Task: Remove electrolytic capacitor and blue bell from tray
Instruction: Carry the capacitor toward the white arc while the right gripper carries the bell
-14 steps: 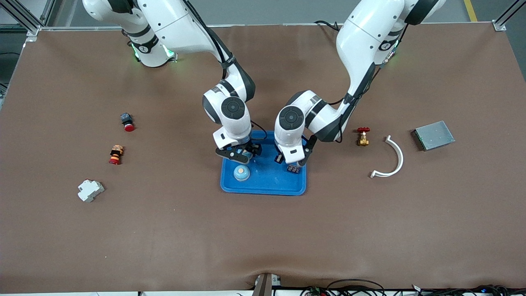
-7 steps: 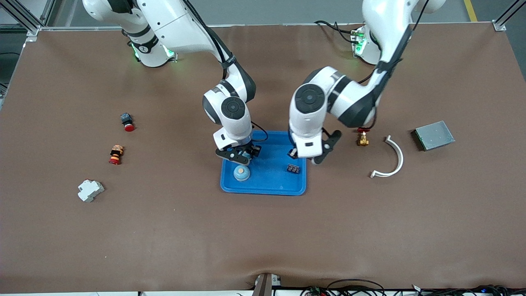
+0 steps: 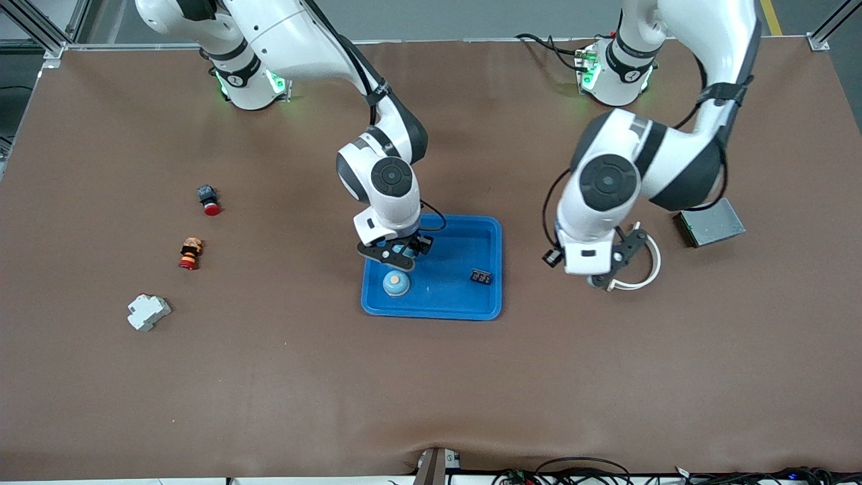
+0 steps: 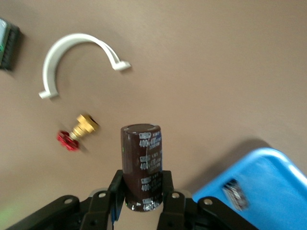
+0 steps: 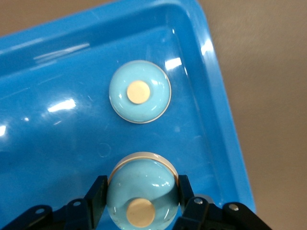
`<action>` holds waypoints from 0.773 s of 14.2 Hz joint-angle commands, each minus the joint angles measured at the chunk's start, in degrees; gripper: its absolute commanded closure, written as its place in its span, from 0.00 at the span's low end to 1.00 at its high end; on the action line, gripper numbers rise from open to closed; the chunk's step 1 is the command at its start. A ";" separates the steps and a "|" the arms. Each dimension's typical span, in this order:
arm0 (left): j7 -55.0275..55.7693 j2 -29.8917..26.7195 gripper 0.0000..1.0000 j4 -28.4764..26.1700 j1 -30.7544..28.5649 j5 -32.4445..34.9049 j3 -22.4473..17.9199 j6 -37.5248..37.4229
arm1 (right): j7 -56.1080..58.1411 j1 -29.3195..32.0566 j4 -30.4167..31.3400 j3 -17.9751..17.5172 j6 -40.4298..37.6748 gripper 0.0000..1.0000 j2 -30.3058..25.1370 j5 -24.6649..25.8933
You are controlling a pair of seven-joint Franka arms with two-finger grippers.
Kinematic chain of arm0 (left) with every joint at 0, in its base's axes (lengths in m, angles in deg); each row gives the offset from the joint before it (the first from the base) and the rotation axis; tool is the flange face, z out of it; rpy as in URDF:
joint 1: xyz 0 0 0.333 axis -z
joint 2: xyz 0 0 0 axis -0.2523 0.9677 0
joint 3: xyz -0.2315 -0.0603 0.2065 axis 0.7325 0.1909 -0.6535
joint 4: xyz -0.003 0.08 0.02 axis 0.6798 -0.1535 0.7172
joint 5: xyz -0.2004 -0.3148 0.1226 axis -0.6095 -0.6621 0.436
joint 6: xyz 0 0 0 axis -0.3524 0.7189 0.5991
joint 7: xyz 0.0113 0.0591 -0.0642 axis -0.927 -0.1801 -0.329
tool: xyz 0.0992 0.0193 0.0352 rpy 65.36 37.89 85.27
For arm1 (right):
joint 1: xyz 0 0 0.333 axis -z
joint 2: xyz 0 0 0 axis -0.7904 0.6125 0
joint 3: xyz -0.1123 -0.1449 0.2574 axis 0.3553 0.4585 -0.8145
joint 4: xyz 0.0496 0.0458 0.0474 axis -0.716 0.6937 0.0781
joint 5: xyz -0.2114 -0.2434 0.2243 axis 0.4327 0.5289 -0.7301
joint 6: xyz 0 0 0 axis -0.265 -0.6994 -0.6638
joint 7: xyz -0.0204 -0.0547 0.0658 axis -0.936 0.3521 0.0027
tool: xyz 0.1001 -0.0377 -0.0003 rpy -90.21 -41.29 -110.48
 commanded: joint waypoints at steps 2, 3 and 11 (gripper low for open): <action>-6.86 -4.26 1.00 -8.61 -6.10 0.79 0.61 1.57 | 10.19 4.65 0.88 -0.21 -6.89 1.00 -5.10 -0.74; -7.30 -3.66 1.00 -9.75 -7.06 1.05 0.44 1.74 | 13.09 5.70 2.37 -0.13 -7.25 1.00 -6.86 -0.74; -10.12 0.56 1.00 -21.27 -14.63 5.01 0.52 18.52 | 37.79 16.95 23.01 0.05 -3.75 1.00 -22.85 -0.57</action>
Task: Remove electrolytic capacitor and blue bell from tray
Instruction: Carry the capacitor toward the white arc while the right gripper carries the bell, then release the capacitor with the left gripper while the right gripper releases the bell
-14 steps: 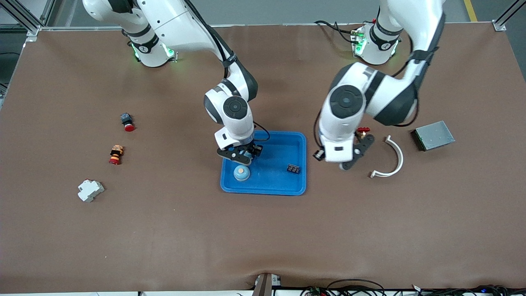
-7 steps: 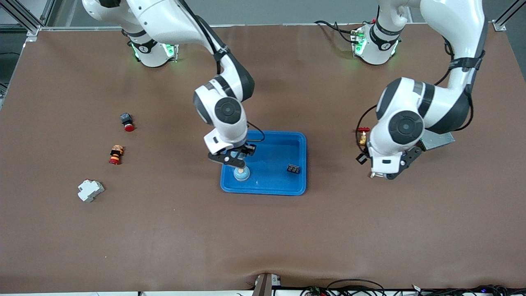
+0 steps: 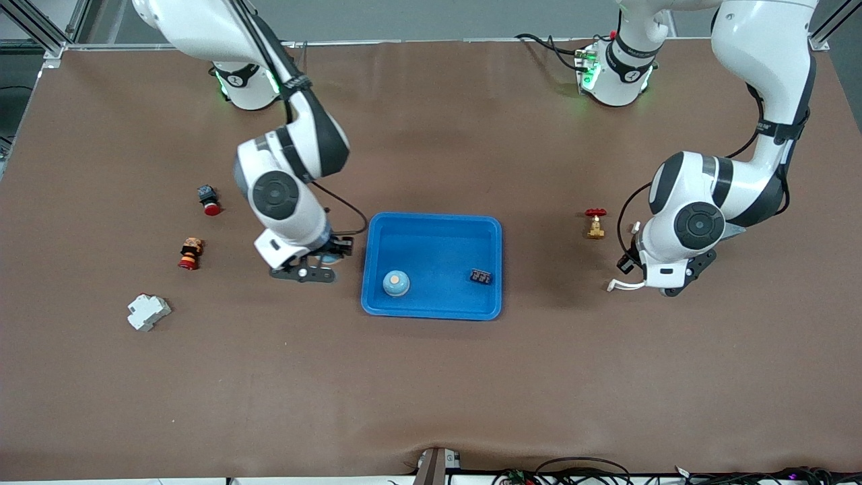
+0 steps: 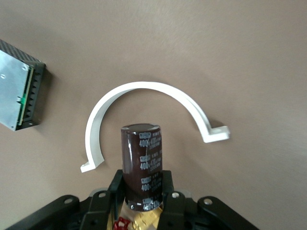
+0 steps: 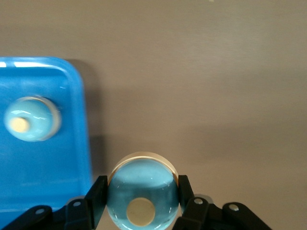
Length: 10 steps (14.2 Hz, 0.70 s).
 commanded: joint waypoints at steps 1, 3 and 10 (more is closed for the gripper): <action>-0.20 0.88 1.00 -1.44 0.05 1.27 0.53 2.55 | 7.55 4.06 10.32 -0.76 3.53 1.00 -7.75 -0.56; -0.20 2.11 1.00 -2.15 -0.13 1.45 0.53 3.34 | 13.17 7.14 13.66 -0.76 5.02 1.00 -9.86 -0.65; -0.20 7.03 0.54 -3.03 -0.39 1.53 0.35 5.19 | 28.93 16.21 22.11 -0.76 12.41 1.00 -12.24 -0.65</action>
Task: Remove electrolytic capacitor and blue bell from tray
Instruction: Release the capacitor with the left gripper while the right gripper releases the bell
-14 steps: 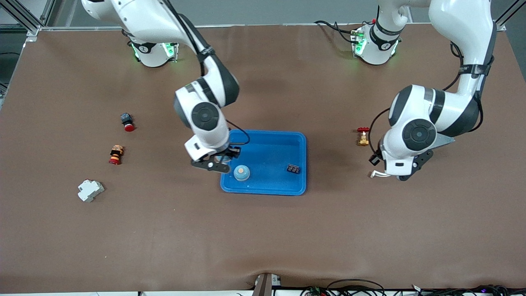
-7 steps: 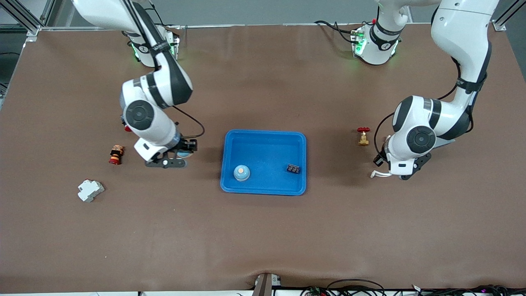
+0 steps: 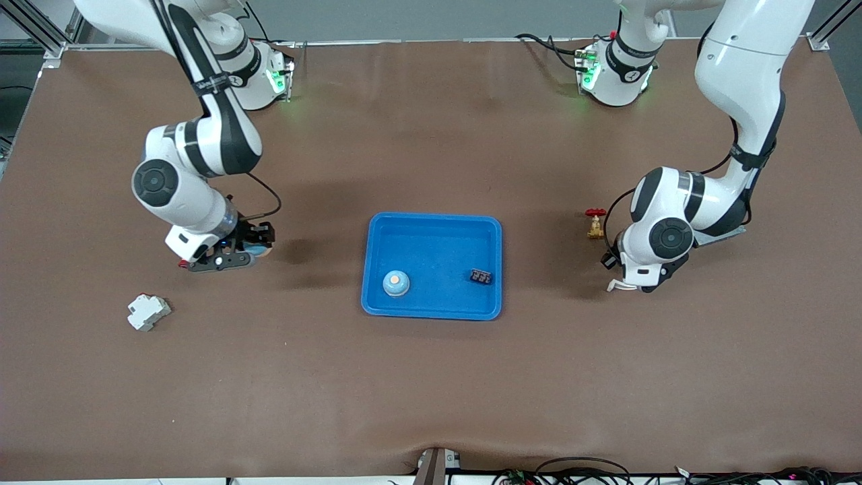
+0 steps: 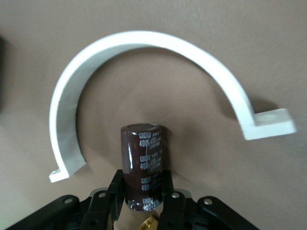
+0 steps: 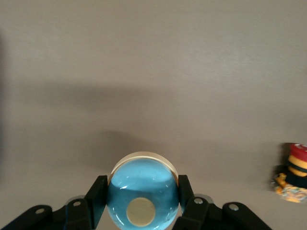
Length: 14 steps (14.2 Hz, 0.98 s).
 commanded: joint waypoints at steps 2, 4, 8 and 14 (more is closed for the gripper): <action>-0.11 -0.44 0.00 0.10 -0.41 1.32 0.16 0.92 | 5.31 3.17 5.88 -0.89 5.84 1.00 -2.30 -0.65; 0.50 -1.85 0.00 1.07 -0.32 1.23 0.25 0.66 | 7.95 4.84 8.08 -0.89 9.97 1.00 -2.03 -0.65; 1.30 -2.82 0.00 8.34 0.99 0.36 0.51 -4.25 | 11.74 7.22 10.99 -0.98 16.40 1.00 -0.98 -0.65; 6.20 -0.28 0.00 21.20 6.52 -1.40 0.60 -15.17 | 11.83 7.75 12.57 -1.16 22.29 1.00 2.62 -0.83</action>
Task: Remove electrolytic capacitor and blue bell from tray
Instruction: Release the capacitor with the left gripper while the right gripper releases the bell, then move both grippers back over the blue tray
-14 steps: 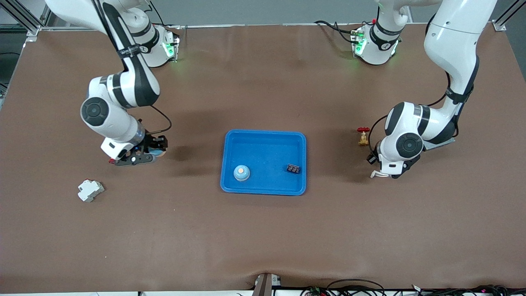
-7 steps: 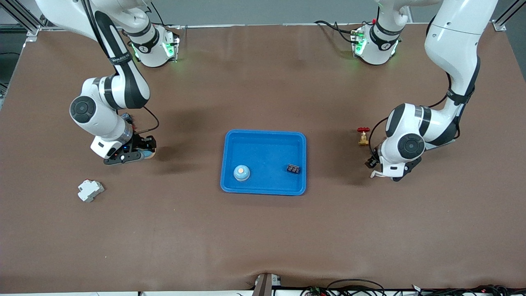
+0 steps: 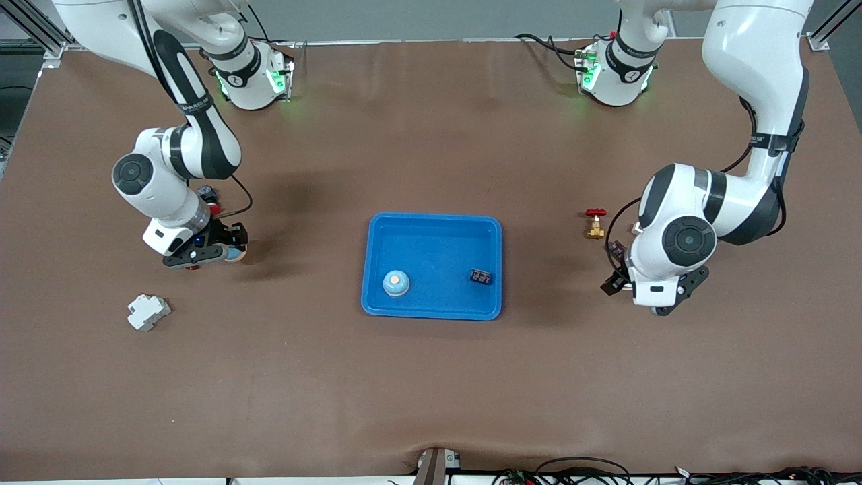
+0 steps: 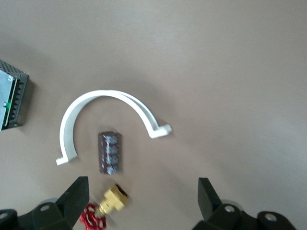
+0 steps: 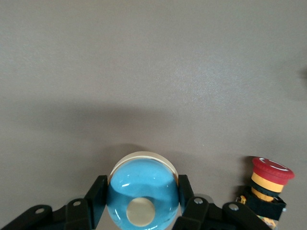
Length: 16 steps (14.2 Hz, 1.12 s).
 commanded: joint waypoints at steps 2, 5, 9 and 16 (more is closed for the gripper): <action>6.28 4.88 0.00 4.23 5.28 -0.33 -0.19 -1.64 | 1.27 1.20 1.02 -1.08 2.10 1.00 1.34 -1.53; 10.68 6.74 0.00 6.85 8.29 -0.23 -0.37 -1.20 | 1.27 0.76 1.02 -1.08 3.68 1.00 3.02 -3.38; 18.65 9.72 0.00 10.28 12.49 -1.20 -0.28 0.38 | 1.27 0.85 0.93 -1.52 4.38 1.00 4.07 -3.55; 39.58 16.23 0.05 16.36 20.32 -2.25 -0.19 7.40 | 1.18 0.76 0.67 -2.40 5.27 0.00 4.86 -6.01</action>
